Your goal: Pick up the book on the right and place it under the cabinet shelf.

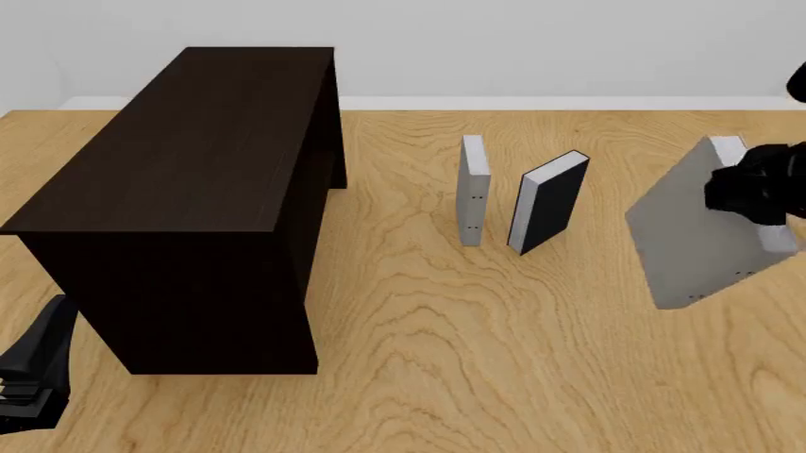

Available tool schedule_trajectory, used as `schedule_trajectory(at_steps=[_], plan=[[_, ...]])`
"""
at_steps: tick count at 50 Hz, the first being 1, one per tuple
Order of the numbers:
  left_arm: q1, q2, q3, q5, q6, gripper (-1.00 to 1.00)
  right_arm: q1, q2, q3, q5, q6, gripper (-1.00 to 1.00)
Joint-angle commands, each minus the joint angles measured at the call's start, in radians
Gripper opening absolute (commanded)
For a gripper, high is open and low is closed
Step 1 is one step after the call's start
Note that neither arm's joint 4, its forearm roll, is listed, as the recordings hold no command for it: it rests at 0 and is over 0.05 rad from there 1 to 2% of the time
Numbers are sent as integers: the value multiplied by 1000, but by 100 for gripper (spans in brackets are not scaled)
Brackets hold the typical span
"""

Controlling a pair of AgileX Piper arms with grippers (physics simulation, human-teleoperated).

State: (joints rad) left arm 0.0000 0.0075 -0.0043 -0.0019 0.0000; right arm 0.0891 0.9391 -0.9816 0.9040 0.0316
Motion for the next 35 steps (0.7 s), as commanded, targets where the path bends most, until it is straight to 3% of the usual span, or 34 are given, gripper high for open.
schedule_trajectory(at_steps=[1,3,4,6,10,11,12,13,14,15,17,20,22,23,26,27,29,30,35], plan=[[0,0,0,0,0,100,199,-197,58,18,377,-100],[0,0,0,0,0,100,207,-210,58,5,393,-100],[0,0,0,0,0,100,229,-230,72,-21,442,-100],[0,0,0,0,0,100,265,-234,83,-22,427,-100],[0,0,0,0,0,100,297,-231,88,-55,482,-100],[0,0,0,0,0,100,300,-240,84,-68,531,-100],[0,0,0,0,0,100,300,-240,84,-68,531,-100],[0,0,0,0,0,100,330,-271,108,-81,608,-100],[0,0,0,0,0,100,309,-254,96,-100,578,-100],[0,0,0,0,0,100,336,-274,126,-118,616,-100],[0,0,0,0,0,100,335,-276,137,-135,617,-100],[0,0,0,0,0,100,396,-324,227,-207,728,-100],[0,0,0,0,0,100,387,-312,223,-236,710,-100],[0,0,0,0,0,100,431,-333,260,-270,763,-100],[0,0,0,0,0,100,451,-324,280,-310,767,-100],[0,0,0,0,0,100,457,-329,307,-337,801,-100],[0,0,0,0,0,100,478,-327,309,-352,795,-100],[0,0,0,0,0,100,487,-327,326,-374,821,-100],[0,0,0,0,0,100,531,-339,360,-430,851,-100]])
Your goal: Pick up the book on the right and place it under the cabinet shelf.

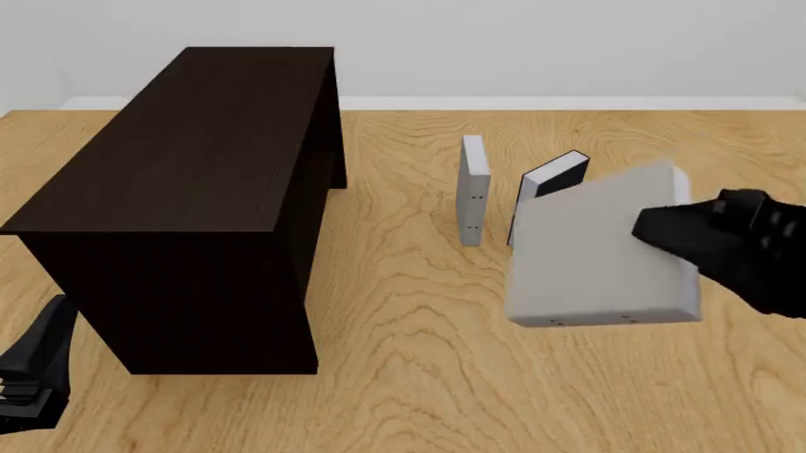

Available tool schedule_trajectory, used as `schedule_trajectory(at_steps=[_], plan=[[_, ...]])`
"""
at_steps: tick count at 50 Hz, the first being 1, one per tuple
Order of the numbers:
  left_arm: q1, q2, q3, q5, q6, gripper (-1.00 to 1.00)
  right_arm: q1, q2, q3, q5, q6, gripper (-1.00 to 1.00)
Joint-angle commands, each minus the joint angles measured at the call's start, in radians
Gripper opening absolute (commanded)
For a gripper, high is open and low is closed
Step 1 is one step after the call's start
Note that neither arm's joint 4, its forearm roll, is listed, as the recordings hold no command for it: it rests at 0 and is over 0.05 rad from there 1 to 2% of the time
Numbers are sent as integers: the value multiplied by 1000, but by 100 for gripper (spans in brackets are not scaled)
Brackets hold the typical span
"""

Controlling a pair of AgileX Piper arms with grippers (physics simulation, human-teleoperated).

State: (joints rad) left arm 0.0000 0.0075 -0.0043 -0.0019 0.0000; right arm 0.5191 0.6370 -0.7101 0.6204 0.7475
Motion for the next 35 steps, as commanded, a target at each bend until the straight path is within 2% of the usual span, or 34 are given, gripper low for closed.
schedule_trajectory(at_steps=[1,5,7,10,12,13,22,25,31,34,35], plan=[[0,0,0,0,0,100,100,-28,98,-164,139,-100],[0,0,0,0,0,100,134,-19,153,-251,188,-100],[0,0,0,0,0,100,149,-9,164,-274,194,-100],[0,0,0,0,0,100,162,25,203,-360,228,-100],[0,0,0,0,0,100,164,38,209,-375,221,-100],[0,0,0,0,0,100,176,44,231,-406,239,-100],[0,0,0,0,0,100,164,175,258,-572,270,-100],[0,0,0,0,0,100,144,219,238,-610,257,-100],[0,0,0,0,0,100,137,330,269,-739,304,-100],[0,0,0,0,0,100,139,357,268,-775,304,-100],[0,0,0,0,0,100,147,364,277,-799,324,-100]])
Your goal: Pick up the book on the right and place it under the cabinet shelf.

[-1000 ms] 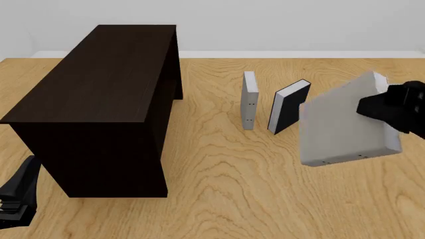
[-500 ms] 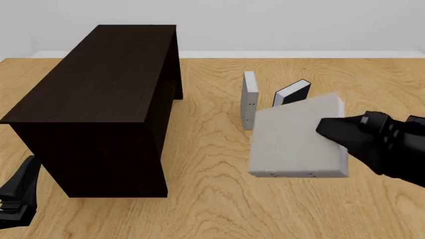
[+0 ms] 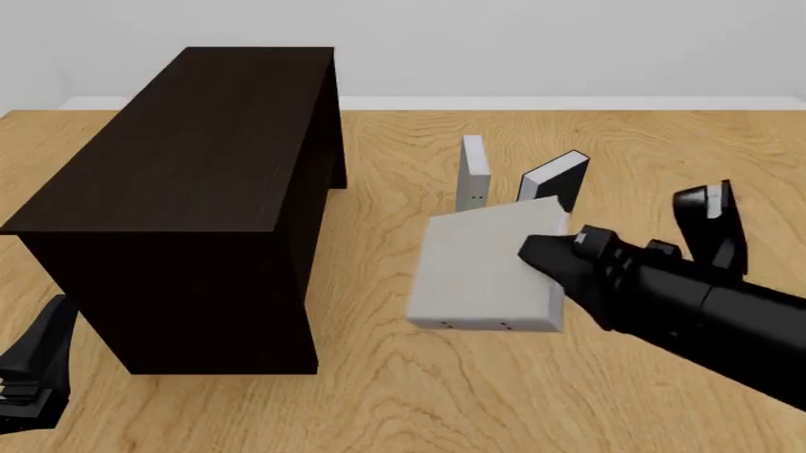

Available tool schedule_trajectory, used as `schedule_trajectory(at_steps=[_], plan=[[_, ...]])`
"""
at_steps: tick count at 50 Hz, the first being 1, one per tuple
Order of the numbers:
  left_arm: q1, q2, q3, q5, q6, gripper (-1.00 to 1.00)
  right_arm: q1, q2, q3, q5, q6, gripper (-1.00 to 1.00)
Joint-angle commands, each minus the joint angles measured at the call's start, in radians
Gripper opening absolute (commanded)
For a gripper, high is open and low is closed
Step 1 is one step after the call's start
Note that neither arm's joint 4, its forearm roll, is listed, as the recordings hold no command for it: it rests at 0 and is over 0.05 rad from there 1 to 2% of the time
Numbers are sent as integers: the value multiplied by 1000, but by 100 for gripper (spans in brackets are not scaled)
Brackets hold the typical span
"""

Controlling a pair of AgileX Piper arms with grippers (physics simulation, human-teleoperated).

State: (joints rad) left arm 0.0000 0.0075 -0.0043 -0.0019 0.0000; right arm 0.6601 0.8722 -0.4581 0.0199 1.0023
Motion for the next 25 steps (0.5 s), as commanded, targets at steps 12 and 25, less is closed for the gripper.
schedule_trajectory(at_steps=[12,25], plan=[[0,0,0,0,0,100,49,270,29,-334,100,-100],[0,0,0,0,0,100,63,351,-12,-398,103,-100]])
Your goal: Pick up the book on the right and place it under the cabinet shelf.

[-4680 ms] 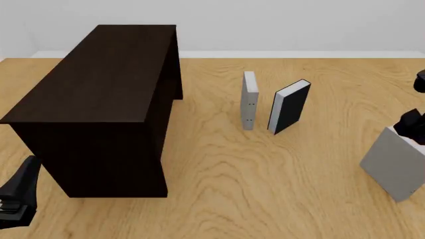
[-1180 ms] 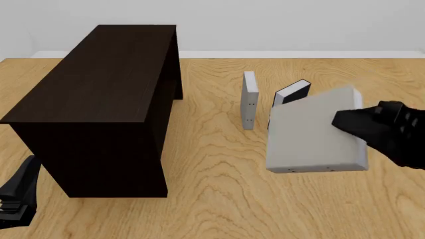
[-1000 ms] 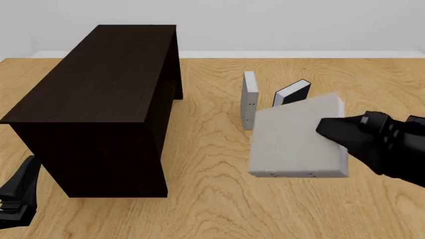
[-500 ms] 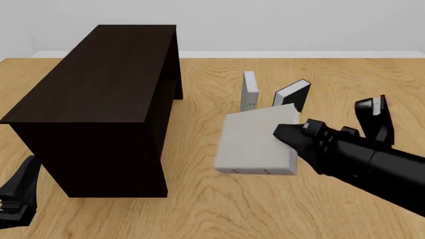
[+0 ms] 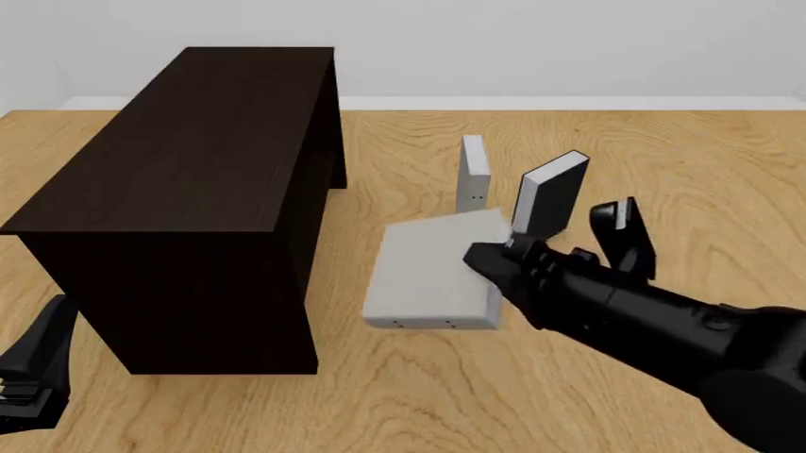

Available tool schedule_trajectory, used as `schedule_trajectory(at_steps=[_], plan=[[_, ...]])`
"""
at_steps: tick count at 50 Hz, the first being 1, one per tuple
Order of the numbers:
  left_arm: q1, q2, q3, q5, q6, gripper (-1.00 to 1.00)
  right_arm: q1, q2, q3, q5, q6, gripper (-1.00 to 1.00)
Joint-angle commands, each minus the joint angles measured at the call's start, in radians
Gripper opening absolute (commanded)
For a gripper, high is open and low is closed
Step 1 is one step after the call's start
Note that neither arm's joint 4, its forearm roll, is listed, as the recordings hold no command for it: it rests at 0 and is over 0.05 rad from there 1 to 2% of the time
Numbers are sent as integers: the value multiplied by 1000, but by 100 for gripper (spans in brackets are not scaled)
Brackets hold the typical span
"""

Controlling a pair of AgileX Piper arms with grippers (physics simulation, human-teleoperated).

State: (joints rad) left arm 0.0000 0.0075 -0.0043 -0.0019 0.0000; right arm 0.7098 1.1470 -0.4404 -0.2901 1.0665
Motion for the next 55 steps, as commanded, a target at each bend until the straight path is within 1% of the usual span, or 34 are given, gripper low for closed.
schedule_trajectory(at_steps=[1,10,14,15,17,27,32,55], plan=[[0,0,0,0,0,100,13,84,-35,-92,40,-100],[0,0,0,0,0,100,-11,180,-90,-141,42,-100],[0,0,0,0,0,100,-17,211,-97,-163,44,-100],[0,0,0,0,0,100,-15,228,-95,-179,55,-100],[0,0,0,0,0,100,-14,233,-99,-181,52,-100],[0,0,0,0,0,100,8,320,-110,-244,68,-100],[0,0,0,0,0,100,0,357,-136,-247,62,-100],[0,0,0,0,0,100,12,471,-166,-328,88,-100]])
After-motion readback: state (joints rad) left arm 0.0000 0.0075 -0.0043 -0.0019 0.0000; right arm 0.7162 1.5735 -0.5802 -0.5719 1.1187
